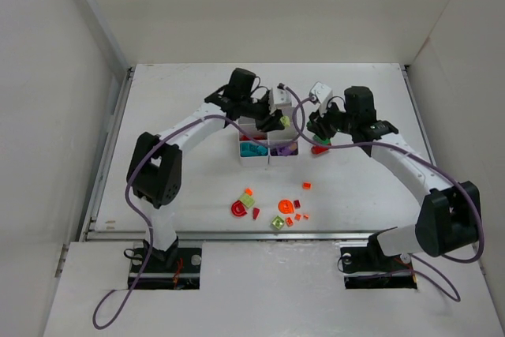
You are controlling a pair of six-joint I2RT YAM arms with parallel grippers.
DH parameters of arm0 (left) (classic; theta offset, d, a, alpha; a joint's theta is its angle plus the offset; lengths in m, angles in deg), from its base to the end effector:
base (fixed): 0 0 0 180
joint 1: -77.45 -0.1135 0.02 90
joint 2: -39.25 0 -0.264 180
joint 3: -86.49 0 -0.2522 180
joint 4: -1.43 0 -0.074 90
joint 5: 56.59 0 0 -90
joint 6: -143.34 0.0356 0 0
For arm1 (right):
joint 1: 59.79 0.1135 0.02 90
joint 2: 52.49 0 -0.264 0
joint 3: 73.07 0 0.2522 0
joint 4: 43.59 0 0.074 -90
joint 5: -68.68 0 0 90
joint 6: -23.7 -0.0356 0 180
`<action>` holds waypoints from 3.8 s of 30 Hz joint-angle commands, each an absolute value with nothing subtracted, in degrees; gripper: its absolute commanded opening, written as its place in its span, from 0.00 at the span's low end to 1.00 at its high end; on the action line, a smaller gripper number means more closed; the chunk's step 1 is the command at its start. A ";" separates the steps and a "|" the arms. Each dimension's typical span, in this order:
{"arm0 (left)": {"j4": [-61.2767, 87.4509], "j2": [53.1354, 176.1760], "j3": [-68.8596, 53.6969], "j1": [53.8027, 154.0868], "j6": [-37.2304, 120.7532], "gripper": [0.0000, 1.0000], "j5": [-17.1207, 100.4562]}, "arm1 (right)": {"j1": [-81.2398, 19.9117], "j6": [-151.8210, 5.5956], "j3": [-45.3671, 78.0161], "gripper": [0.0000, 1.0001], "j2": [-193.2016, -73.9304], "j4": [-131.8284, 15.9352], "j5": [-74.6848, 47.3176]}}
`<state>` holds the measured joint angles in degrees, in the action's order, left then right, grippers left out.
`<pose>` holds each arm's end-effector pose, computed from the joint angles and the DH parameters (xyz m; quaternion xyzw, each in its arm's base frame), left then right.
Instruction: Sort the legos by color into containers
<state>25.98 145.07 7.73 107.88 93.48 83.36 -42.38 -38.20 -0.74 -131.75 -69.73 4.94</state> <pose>0.3553 -0.2403 0.3002 0.6261 0.5144 -0.3239 0.4884 0.2910 0.1078 0.2846 -0.4310 0.7476 0.1556 0.4807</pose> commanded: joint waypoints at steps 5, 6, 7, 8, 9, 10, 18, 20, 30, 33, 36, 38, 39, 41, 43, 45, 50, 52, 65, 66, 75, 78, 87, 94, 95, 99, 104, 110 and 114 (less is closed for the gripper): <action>20.29 145.77 4.54 109.43 92.10 0.11 74.28 | -42.92 -40.99 1.86 0.00 -129.57 -66.58 -4.18; 20.29 145.77 4.01 109.44 92.10 0.13 73.67 | -42.92 -40.99 1.34 0.00 -128.96 -66.58 -4.19; 19.42 146.30 4.01 109.44 92.10 0.15 73.14 | -42.92 -40.99 0.81 0.00 -128.43 -66.58 -4.19; 19.41 146.30 4.01 109.44 91.49 0.24 73.13 | -42.92 -40.99 0.81 0.00 -128.42 -66.58 -3.58; 19.41 146.30 4.01 109.44 90.88 0.29 73.13 | -42.92 -40.99 0.81 0.00 -128.42 -66.58 -3.57; 19.41 146.30 4.01 109.44 90.87 0.34 73.13 | -42.92 -40.99 0.29 0.00 -127.90 -66.58 -3.57; 24.15 146.30 4.01 109.96 95.44 0.64 79.10 | -42.92 -40.99 0.28 0.00 -127.37 -66.58 -3.04; 25.03 146.30 4.01 109.96 96.14 0.65 79.81 | -42.92 -40.99 0.90 0.00 -126.84 -66.58 -3.04; 35.14 143.31 13.41 105.40 92.20 0.67 82.80 | -42.92 -49.86 9.06 0.00 -126.84 -66.58 -0.58; 39.26 139.90 13.94 101.10 89.22 0.67 81.58 | -42.92 -61.96 13.53 0.00 -130.26 -68.07 -1.63; 40.68 133.49 9.48 97.24 87.97 0.67 73.16 | -40.20 -73.14 23.54 0.00 -136.67 -75.61 -6.27; 40.16 127.79 3.15 95.73 87.97 0.67 63.01 | -36.08 -76.82 30.32 0.00 -141.84 -80.72 -9.53; 39.54 125.84 0.78 94.25 87.97 0.67 59.89 | -34.41 -77.98 32.08 0.00 -143.35 -81.77 -11.72; 38.23 122.15 -6.31 92.48 86.58 0.67 54.53 | -29.66 -80.09 36.29 0.00 -146.68 -83.53 -17.79; 35.24 117.14 -10.73 90.47 82.63 0.74 45.83 | -26.76 -81.23 38.24 0.00 -148.37 -84.25 -22.09; 33.74 113.19 -16.98 89.93 76.41 0.77 40.55 | -23.41 -82.63 40.18 0.00 -150.56 -85.47 -24.65; 29.61 105.53 -28.76 89.40 70.15 0.77 37.10 | -22.17 -89.23 40.89 0.00 -153.55 -84.16 -24.84; 26.20 102.64 -32.80 89.40 67.07 0.77 34.66 | -21.65 -90.99 40.36 0.00 -155.57 -82.93 -25.62; 18.88 97.96 -39.76 89.93 58.88 0.77 31.47 | -18.75 -97.94 39.57 0.00 -161.65 -80.39 -30.64; 18.88 97.96 -40.28 90.45 58.88 0.77 31.47 | -18.75 -97.94 39.57 0.00 -162.17 -80.38 -30.64; 18.35 96.30 -40.81 90.45 58.88 0.77 32.53 | -18.75 -97.94 42.64 0.42 -166.66 -82.22 -31.78; 18.35 96.29 -40.81 90.45 58.88 0.77 32.53 | -18.75 -96.88 43.87 0.67 -167.18 -82.22 -32.31; 17.83 95.76 -41.34 90.45 58.88 0.77 33.05 | -17.69 -93.73 39.05 1.00 -159.99 -75.03 -30.47; 17.31 95.76 -41.34 90.45 58.88 0.77 32.53 | -17.69 -82.05 28.43 1.00 -142.53 -70.98 -42.91; 17.30 96.29 -41.34 90.45 58.88 0.77 32.53 | -18.39 -82.55 26.23 1.00 -140.31 -70.97 -47.38; 17.30 96.91 -41.87 90.45 58.88 0.77 32.53 | -23.81 -83.54 14.80 1.00 -132.74 -72.02 -61.36; 17.30 97.52 -41.87 90.45 58.88 0.77 32.53 | -40.25 -88.00 10.76 1.00 -136.92 -84.40 -37.03; 17.30 98.05 -41.87 90.45 59.41 0.77 33.14 | -46.70 -82.65 5.91 0.86 -140.38 -81.44 -21.76; 17.30 98.58 -41.35 89.93 59.41 0.77 34.19 | -46.70 -77.47 4.15 0.86 -139.58 -79.94 -20.53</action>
<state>19.31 98.49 -41.51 90.16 59.89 33.16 -47.43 -82.00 2.93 -143.55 -83.39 -25.38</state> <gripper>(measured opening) 0.768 0.862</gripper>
